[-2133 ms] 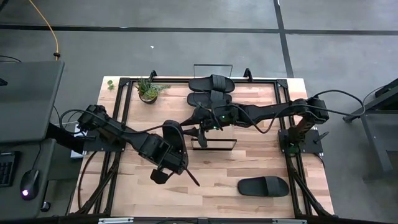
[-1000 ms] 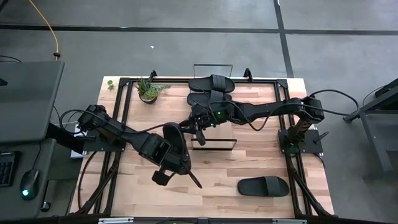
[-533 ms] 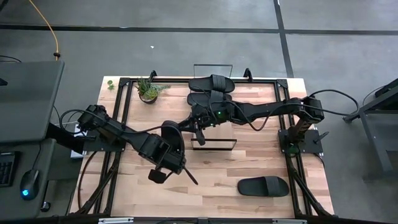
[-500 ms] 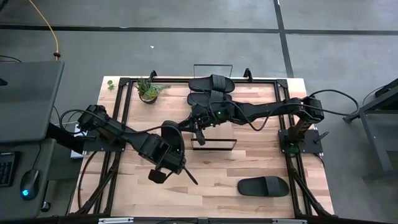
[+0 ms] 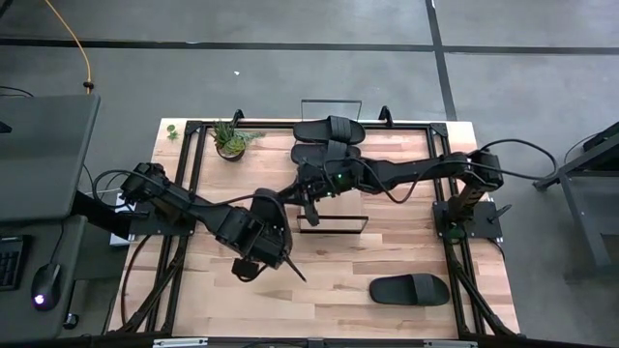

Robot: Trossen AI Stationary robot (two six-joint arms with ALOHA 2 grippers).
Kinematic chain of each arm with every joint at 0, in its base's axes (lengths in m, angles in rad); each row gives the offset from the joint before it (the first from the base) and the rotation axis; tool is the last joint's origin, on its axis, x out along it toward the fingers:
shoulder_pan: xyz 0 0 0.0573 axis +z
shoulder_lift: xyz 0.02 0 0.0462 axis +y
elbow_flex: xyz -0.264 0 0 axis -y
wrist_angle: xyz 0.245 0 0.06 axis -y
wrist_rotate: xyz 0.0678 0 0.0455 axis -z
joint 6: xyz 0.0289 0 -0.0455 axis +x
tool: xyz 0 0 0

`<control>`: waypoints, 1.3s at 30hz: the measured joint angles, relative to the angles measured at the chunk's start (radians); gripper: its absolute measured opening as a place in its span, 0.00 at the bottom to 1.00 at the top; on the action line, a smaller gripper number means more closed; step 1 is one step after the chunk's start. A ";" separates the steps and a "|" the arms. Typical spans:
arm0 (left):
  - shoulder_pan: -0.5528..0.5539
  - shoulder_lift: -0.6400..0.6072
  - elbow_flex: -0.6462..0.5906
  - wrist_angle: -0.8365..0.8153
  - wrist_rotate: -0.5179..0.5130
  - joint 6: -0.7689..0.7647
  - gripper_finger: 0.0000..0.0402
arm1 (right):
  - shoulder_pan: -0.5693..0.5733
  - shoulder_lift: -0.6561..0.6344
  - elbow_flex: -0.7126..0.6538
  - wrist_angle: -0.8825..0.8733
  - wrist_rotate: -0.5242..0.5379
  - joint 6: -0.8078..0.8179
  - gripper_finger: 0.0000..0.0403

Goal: Pick and place slides into the shelf
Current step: Put the left black slide on the shelf

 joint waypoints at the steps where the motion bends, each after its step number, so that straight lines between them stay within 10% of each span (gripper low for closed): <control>1: 0.000 0.000 0.000 -0.018 -0.026 -0.004 0.49 | -0.006 -0.002 0.000 -0.006 0.003 0.000 0.03; 11: -0.001 -0.087 0.000 -0.126 -0.330 -0.150 0.74 | -0.076 -0.064 0.000 -0.008 0.054 0.020 0.01; 31: -0.220 -0.260 0.000 -0.127 -0.742 -0.436 0.55 | -0.270 -0.253 -0.524 0.771 0.094 0.327 0.01; 39: -0.216 -0.257 -0.034 -0.126 -0.801 -0.477 0.50 | -0.241 -0.293 -0.823 1.240 0.305 0.362 0.01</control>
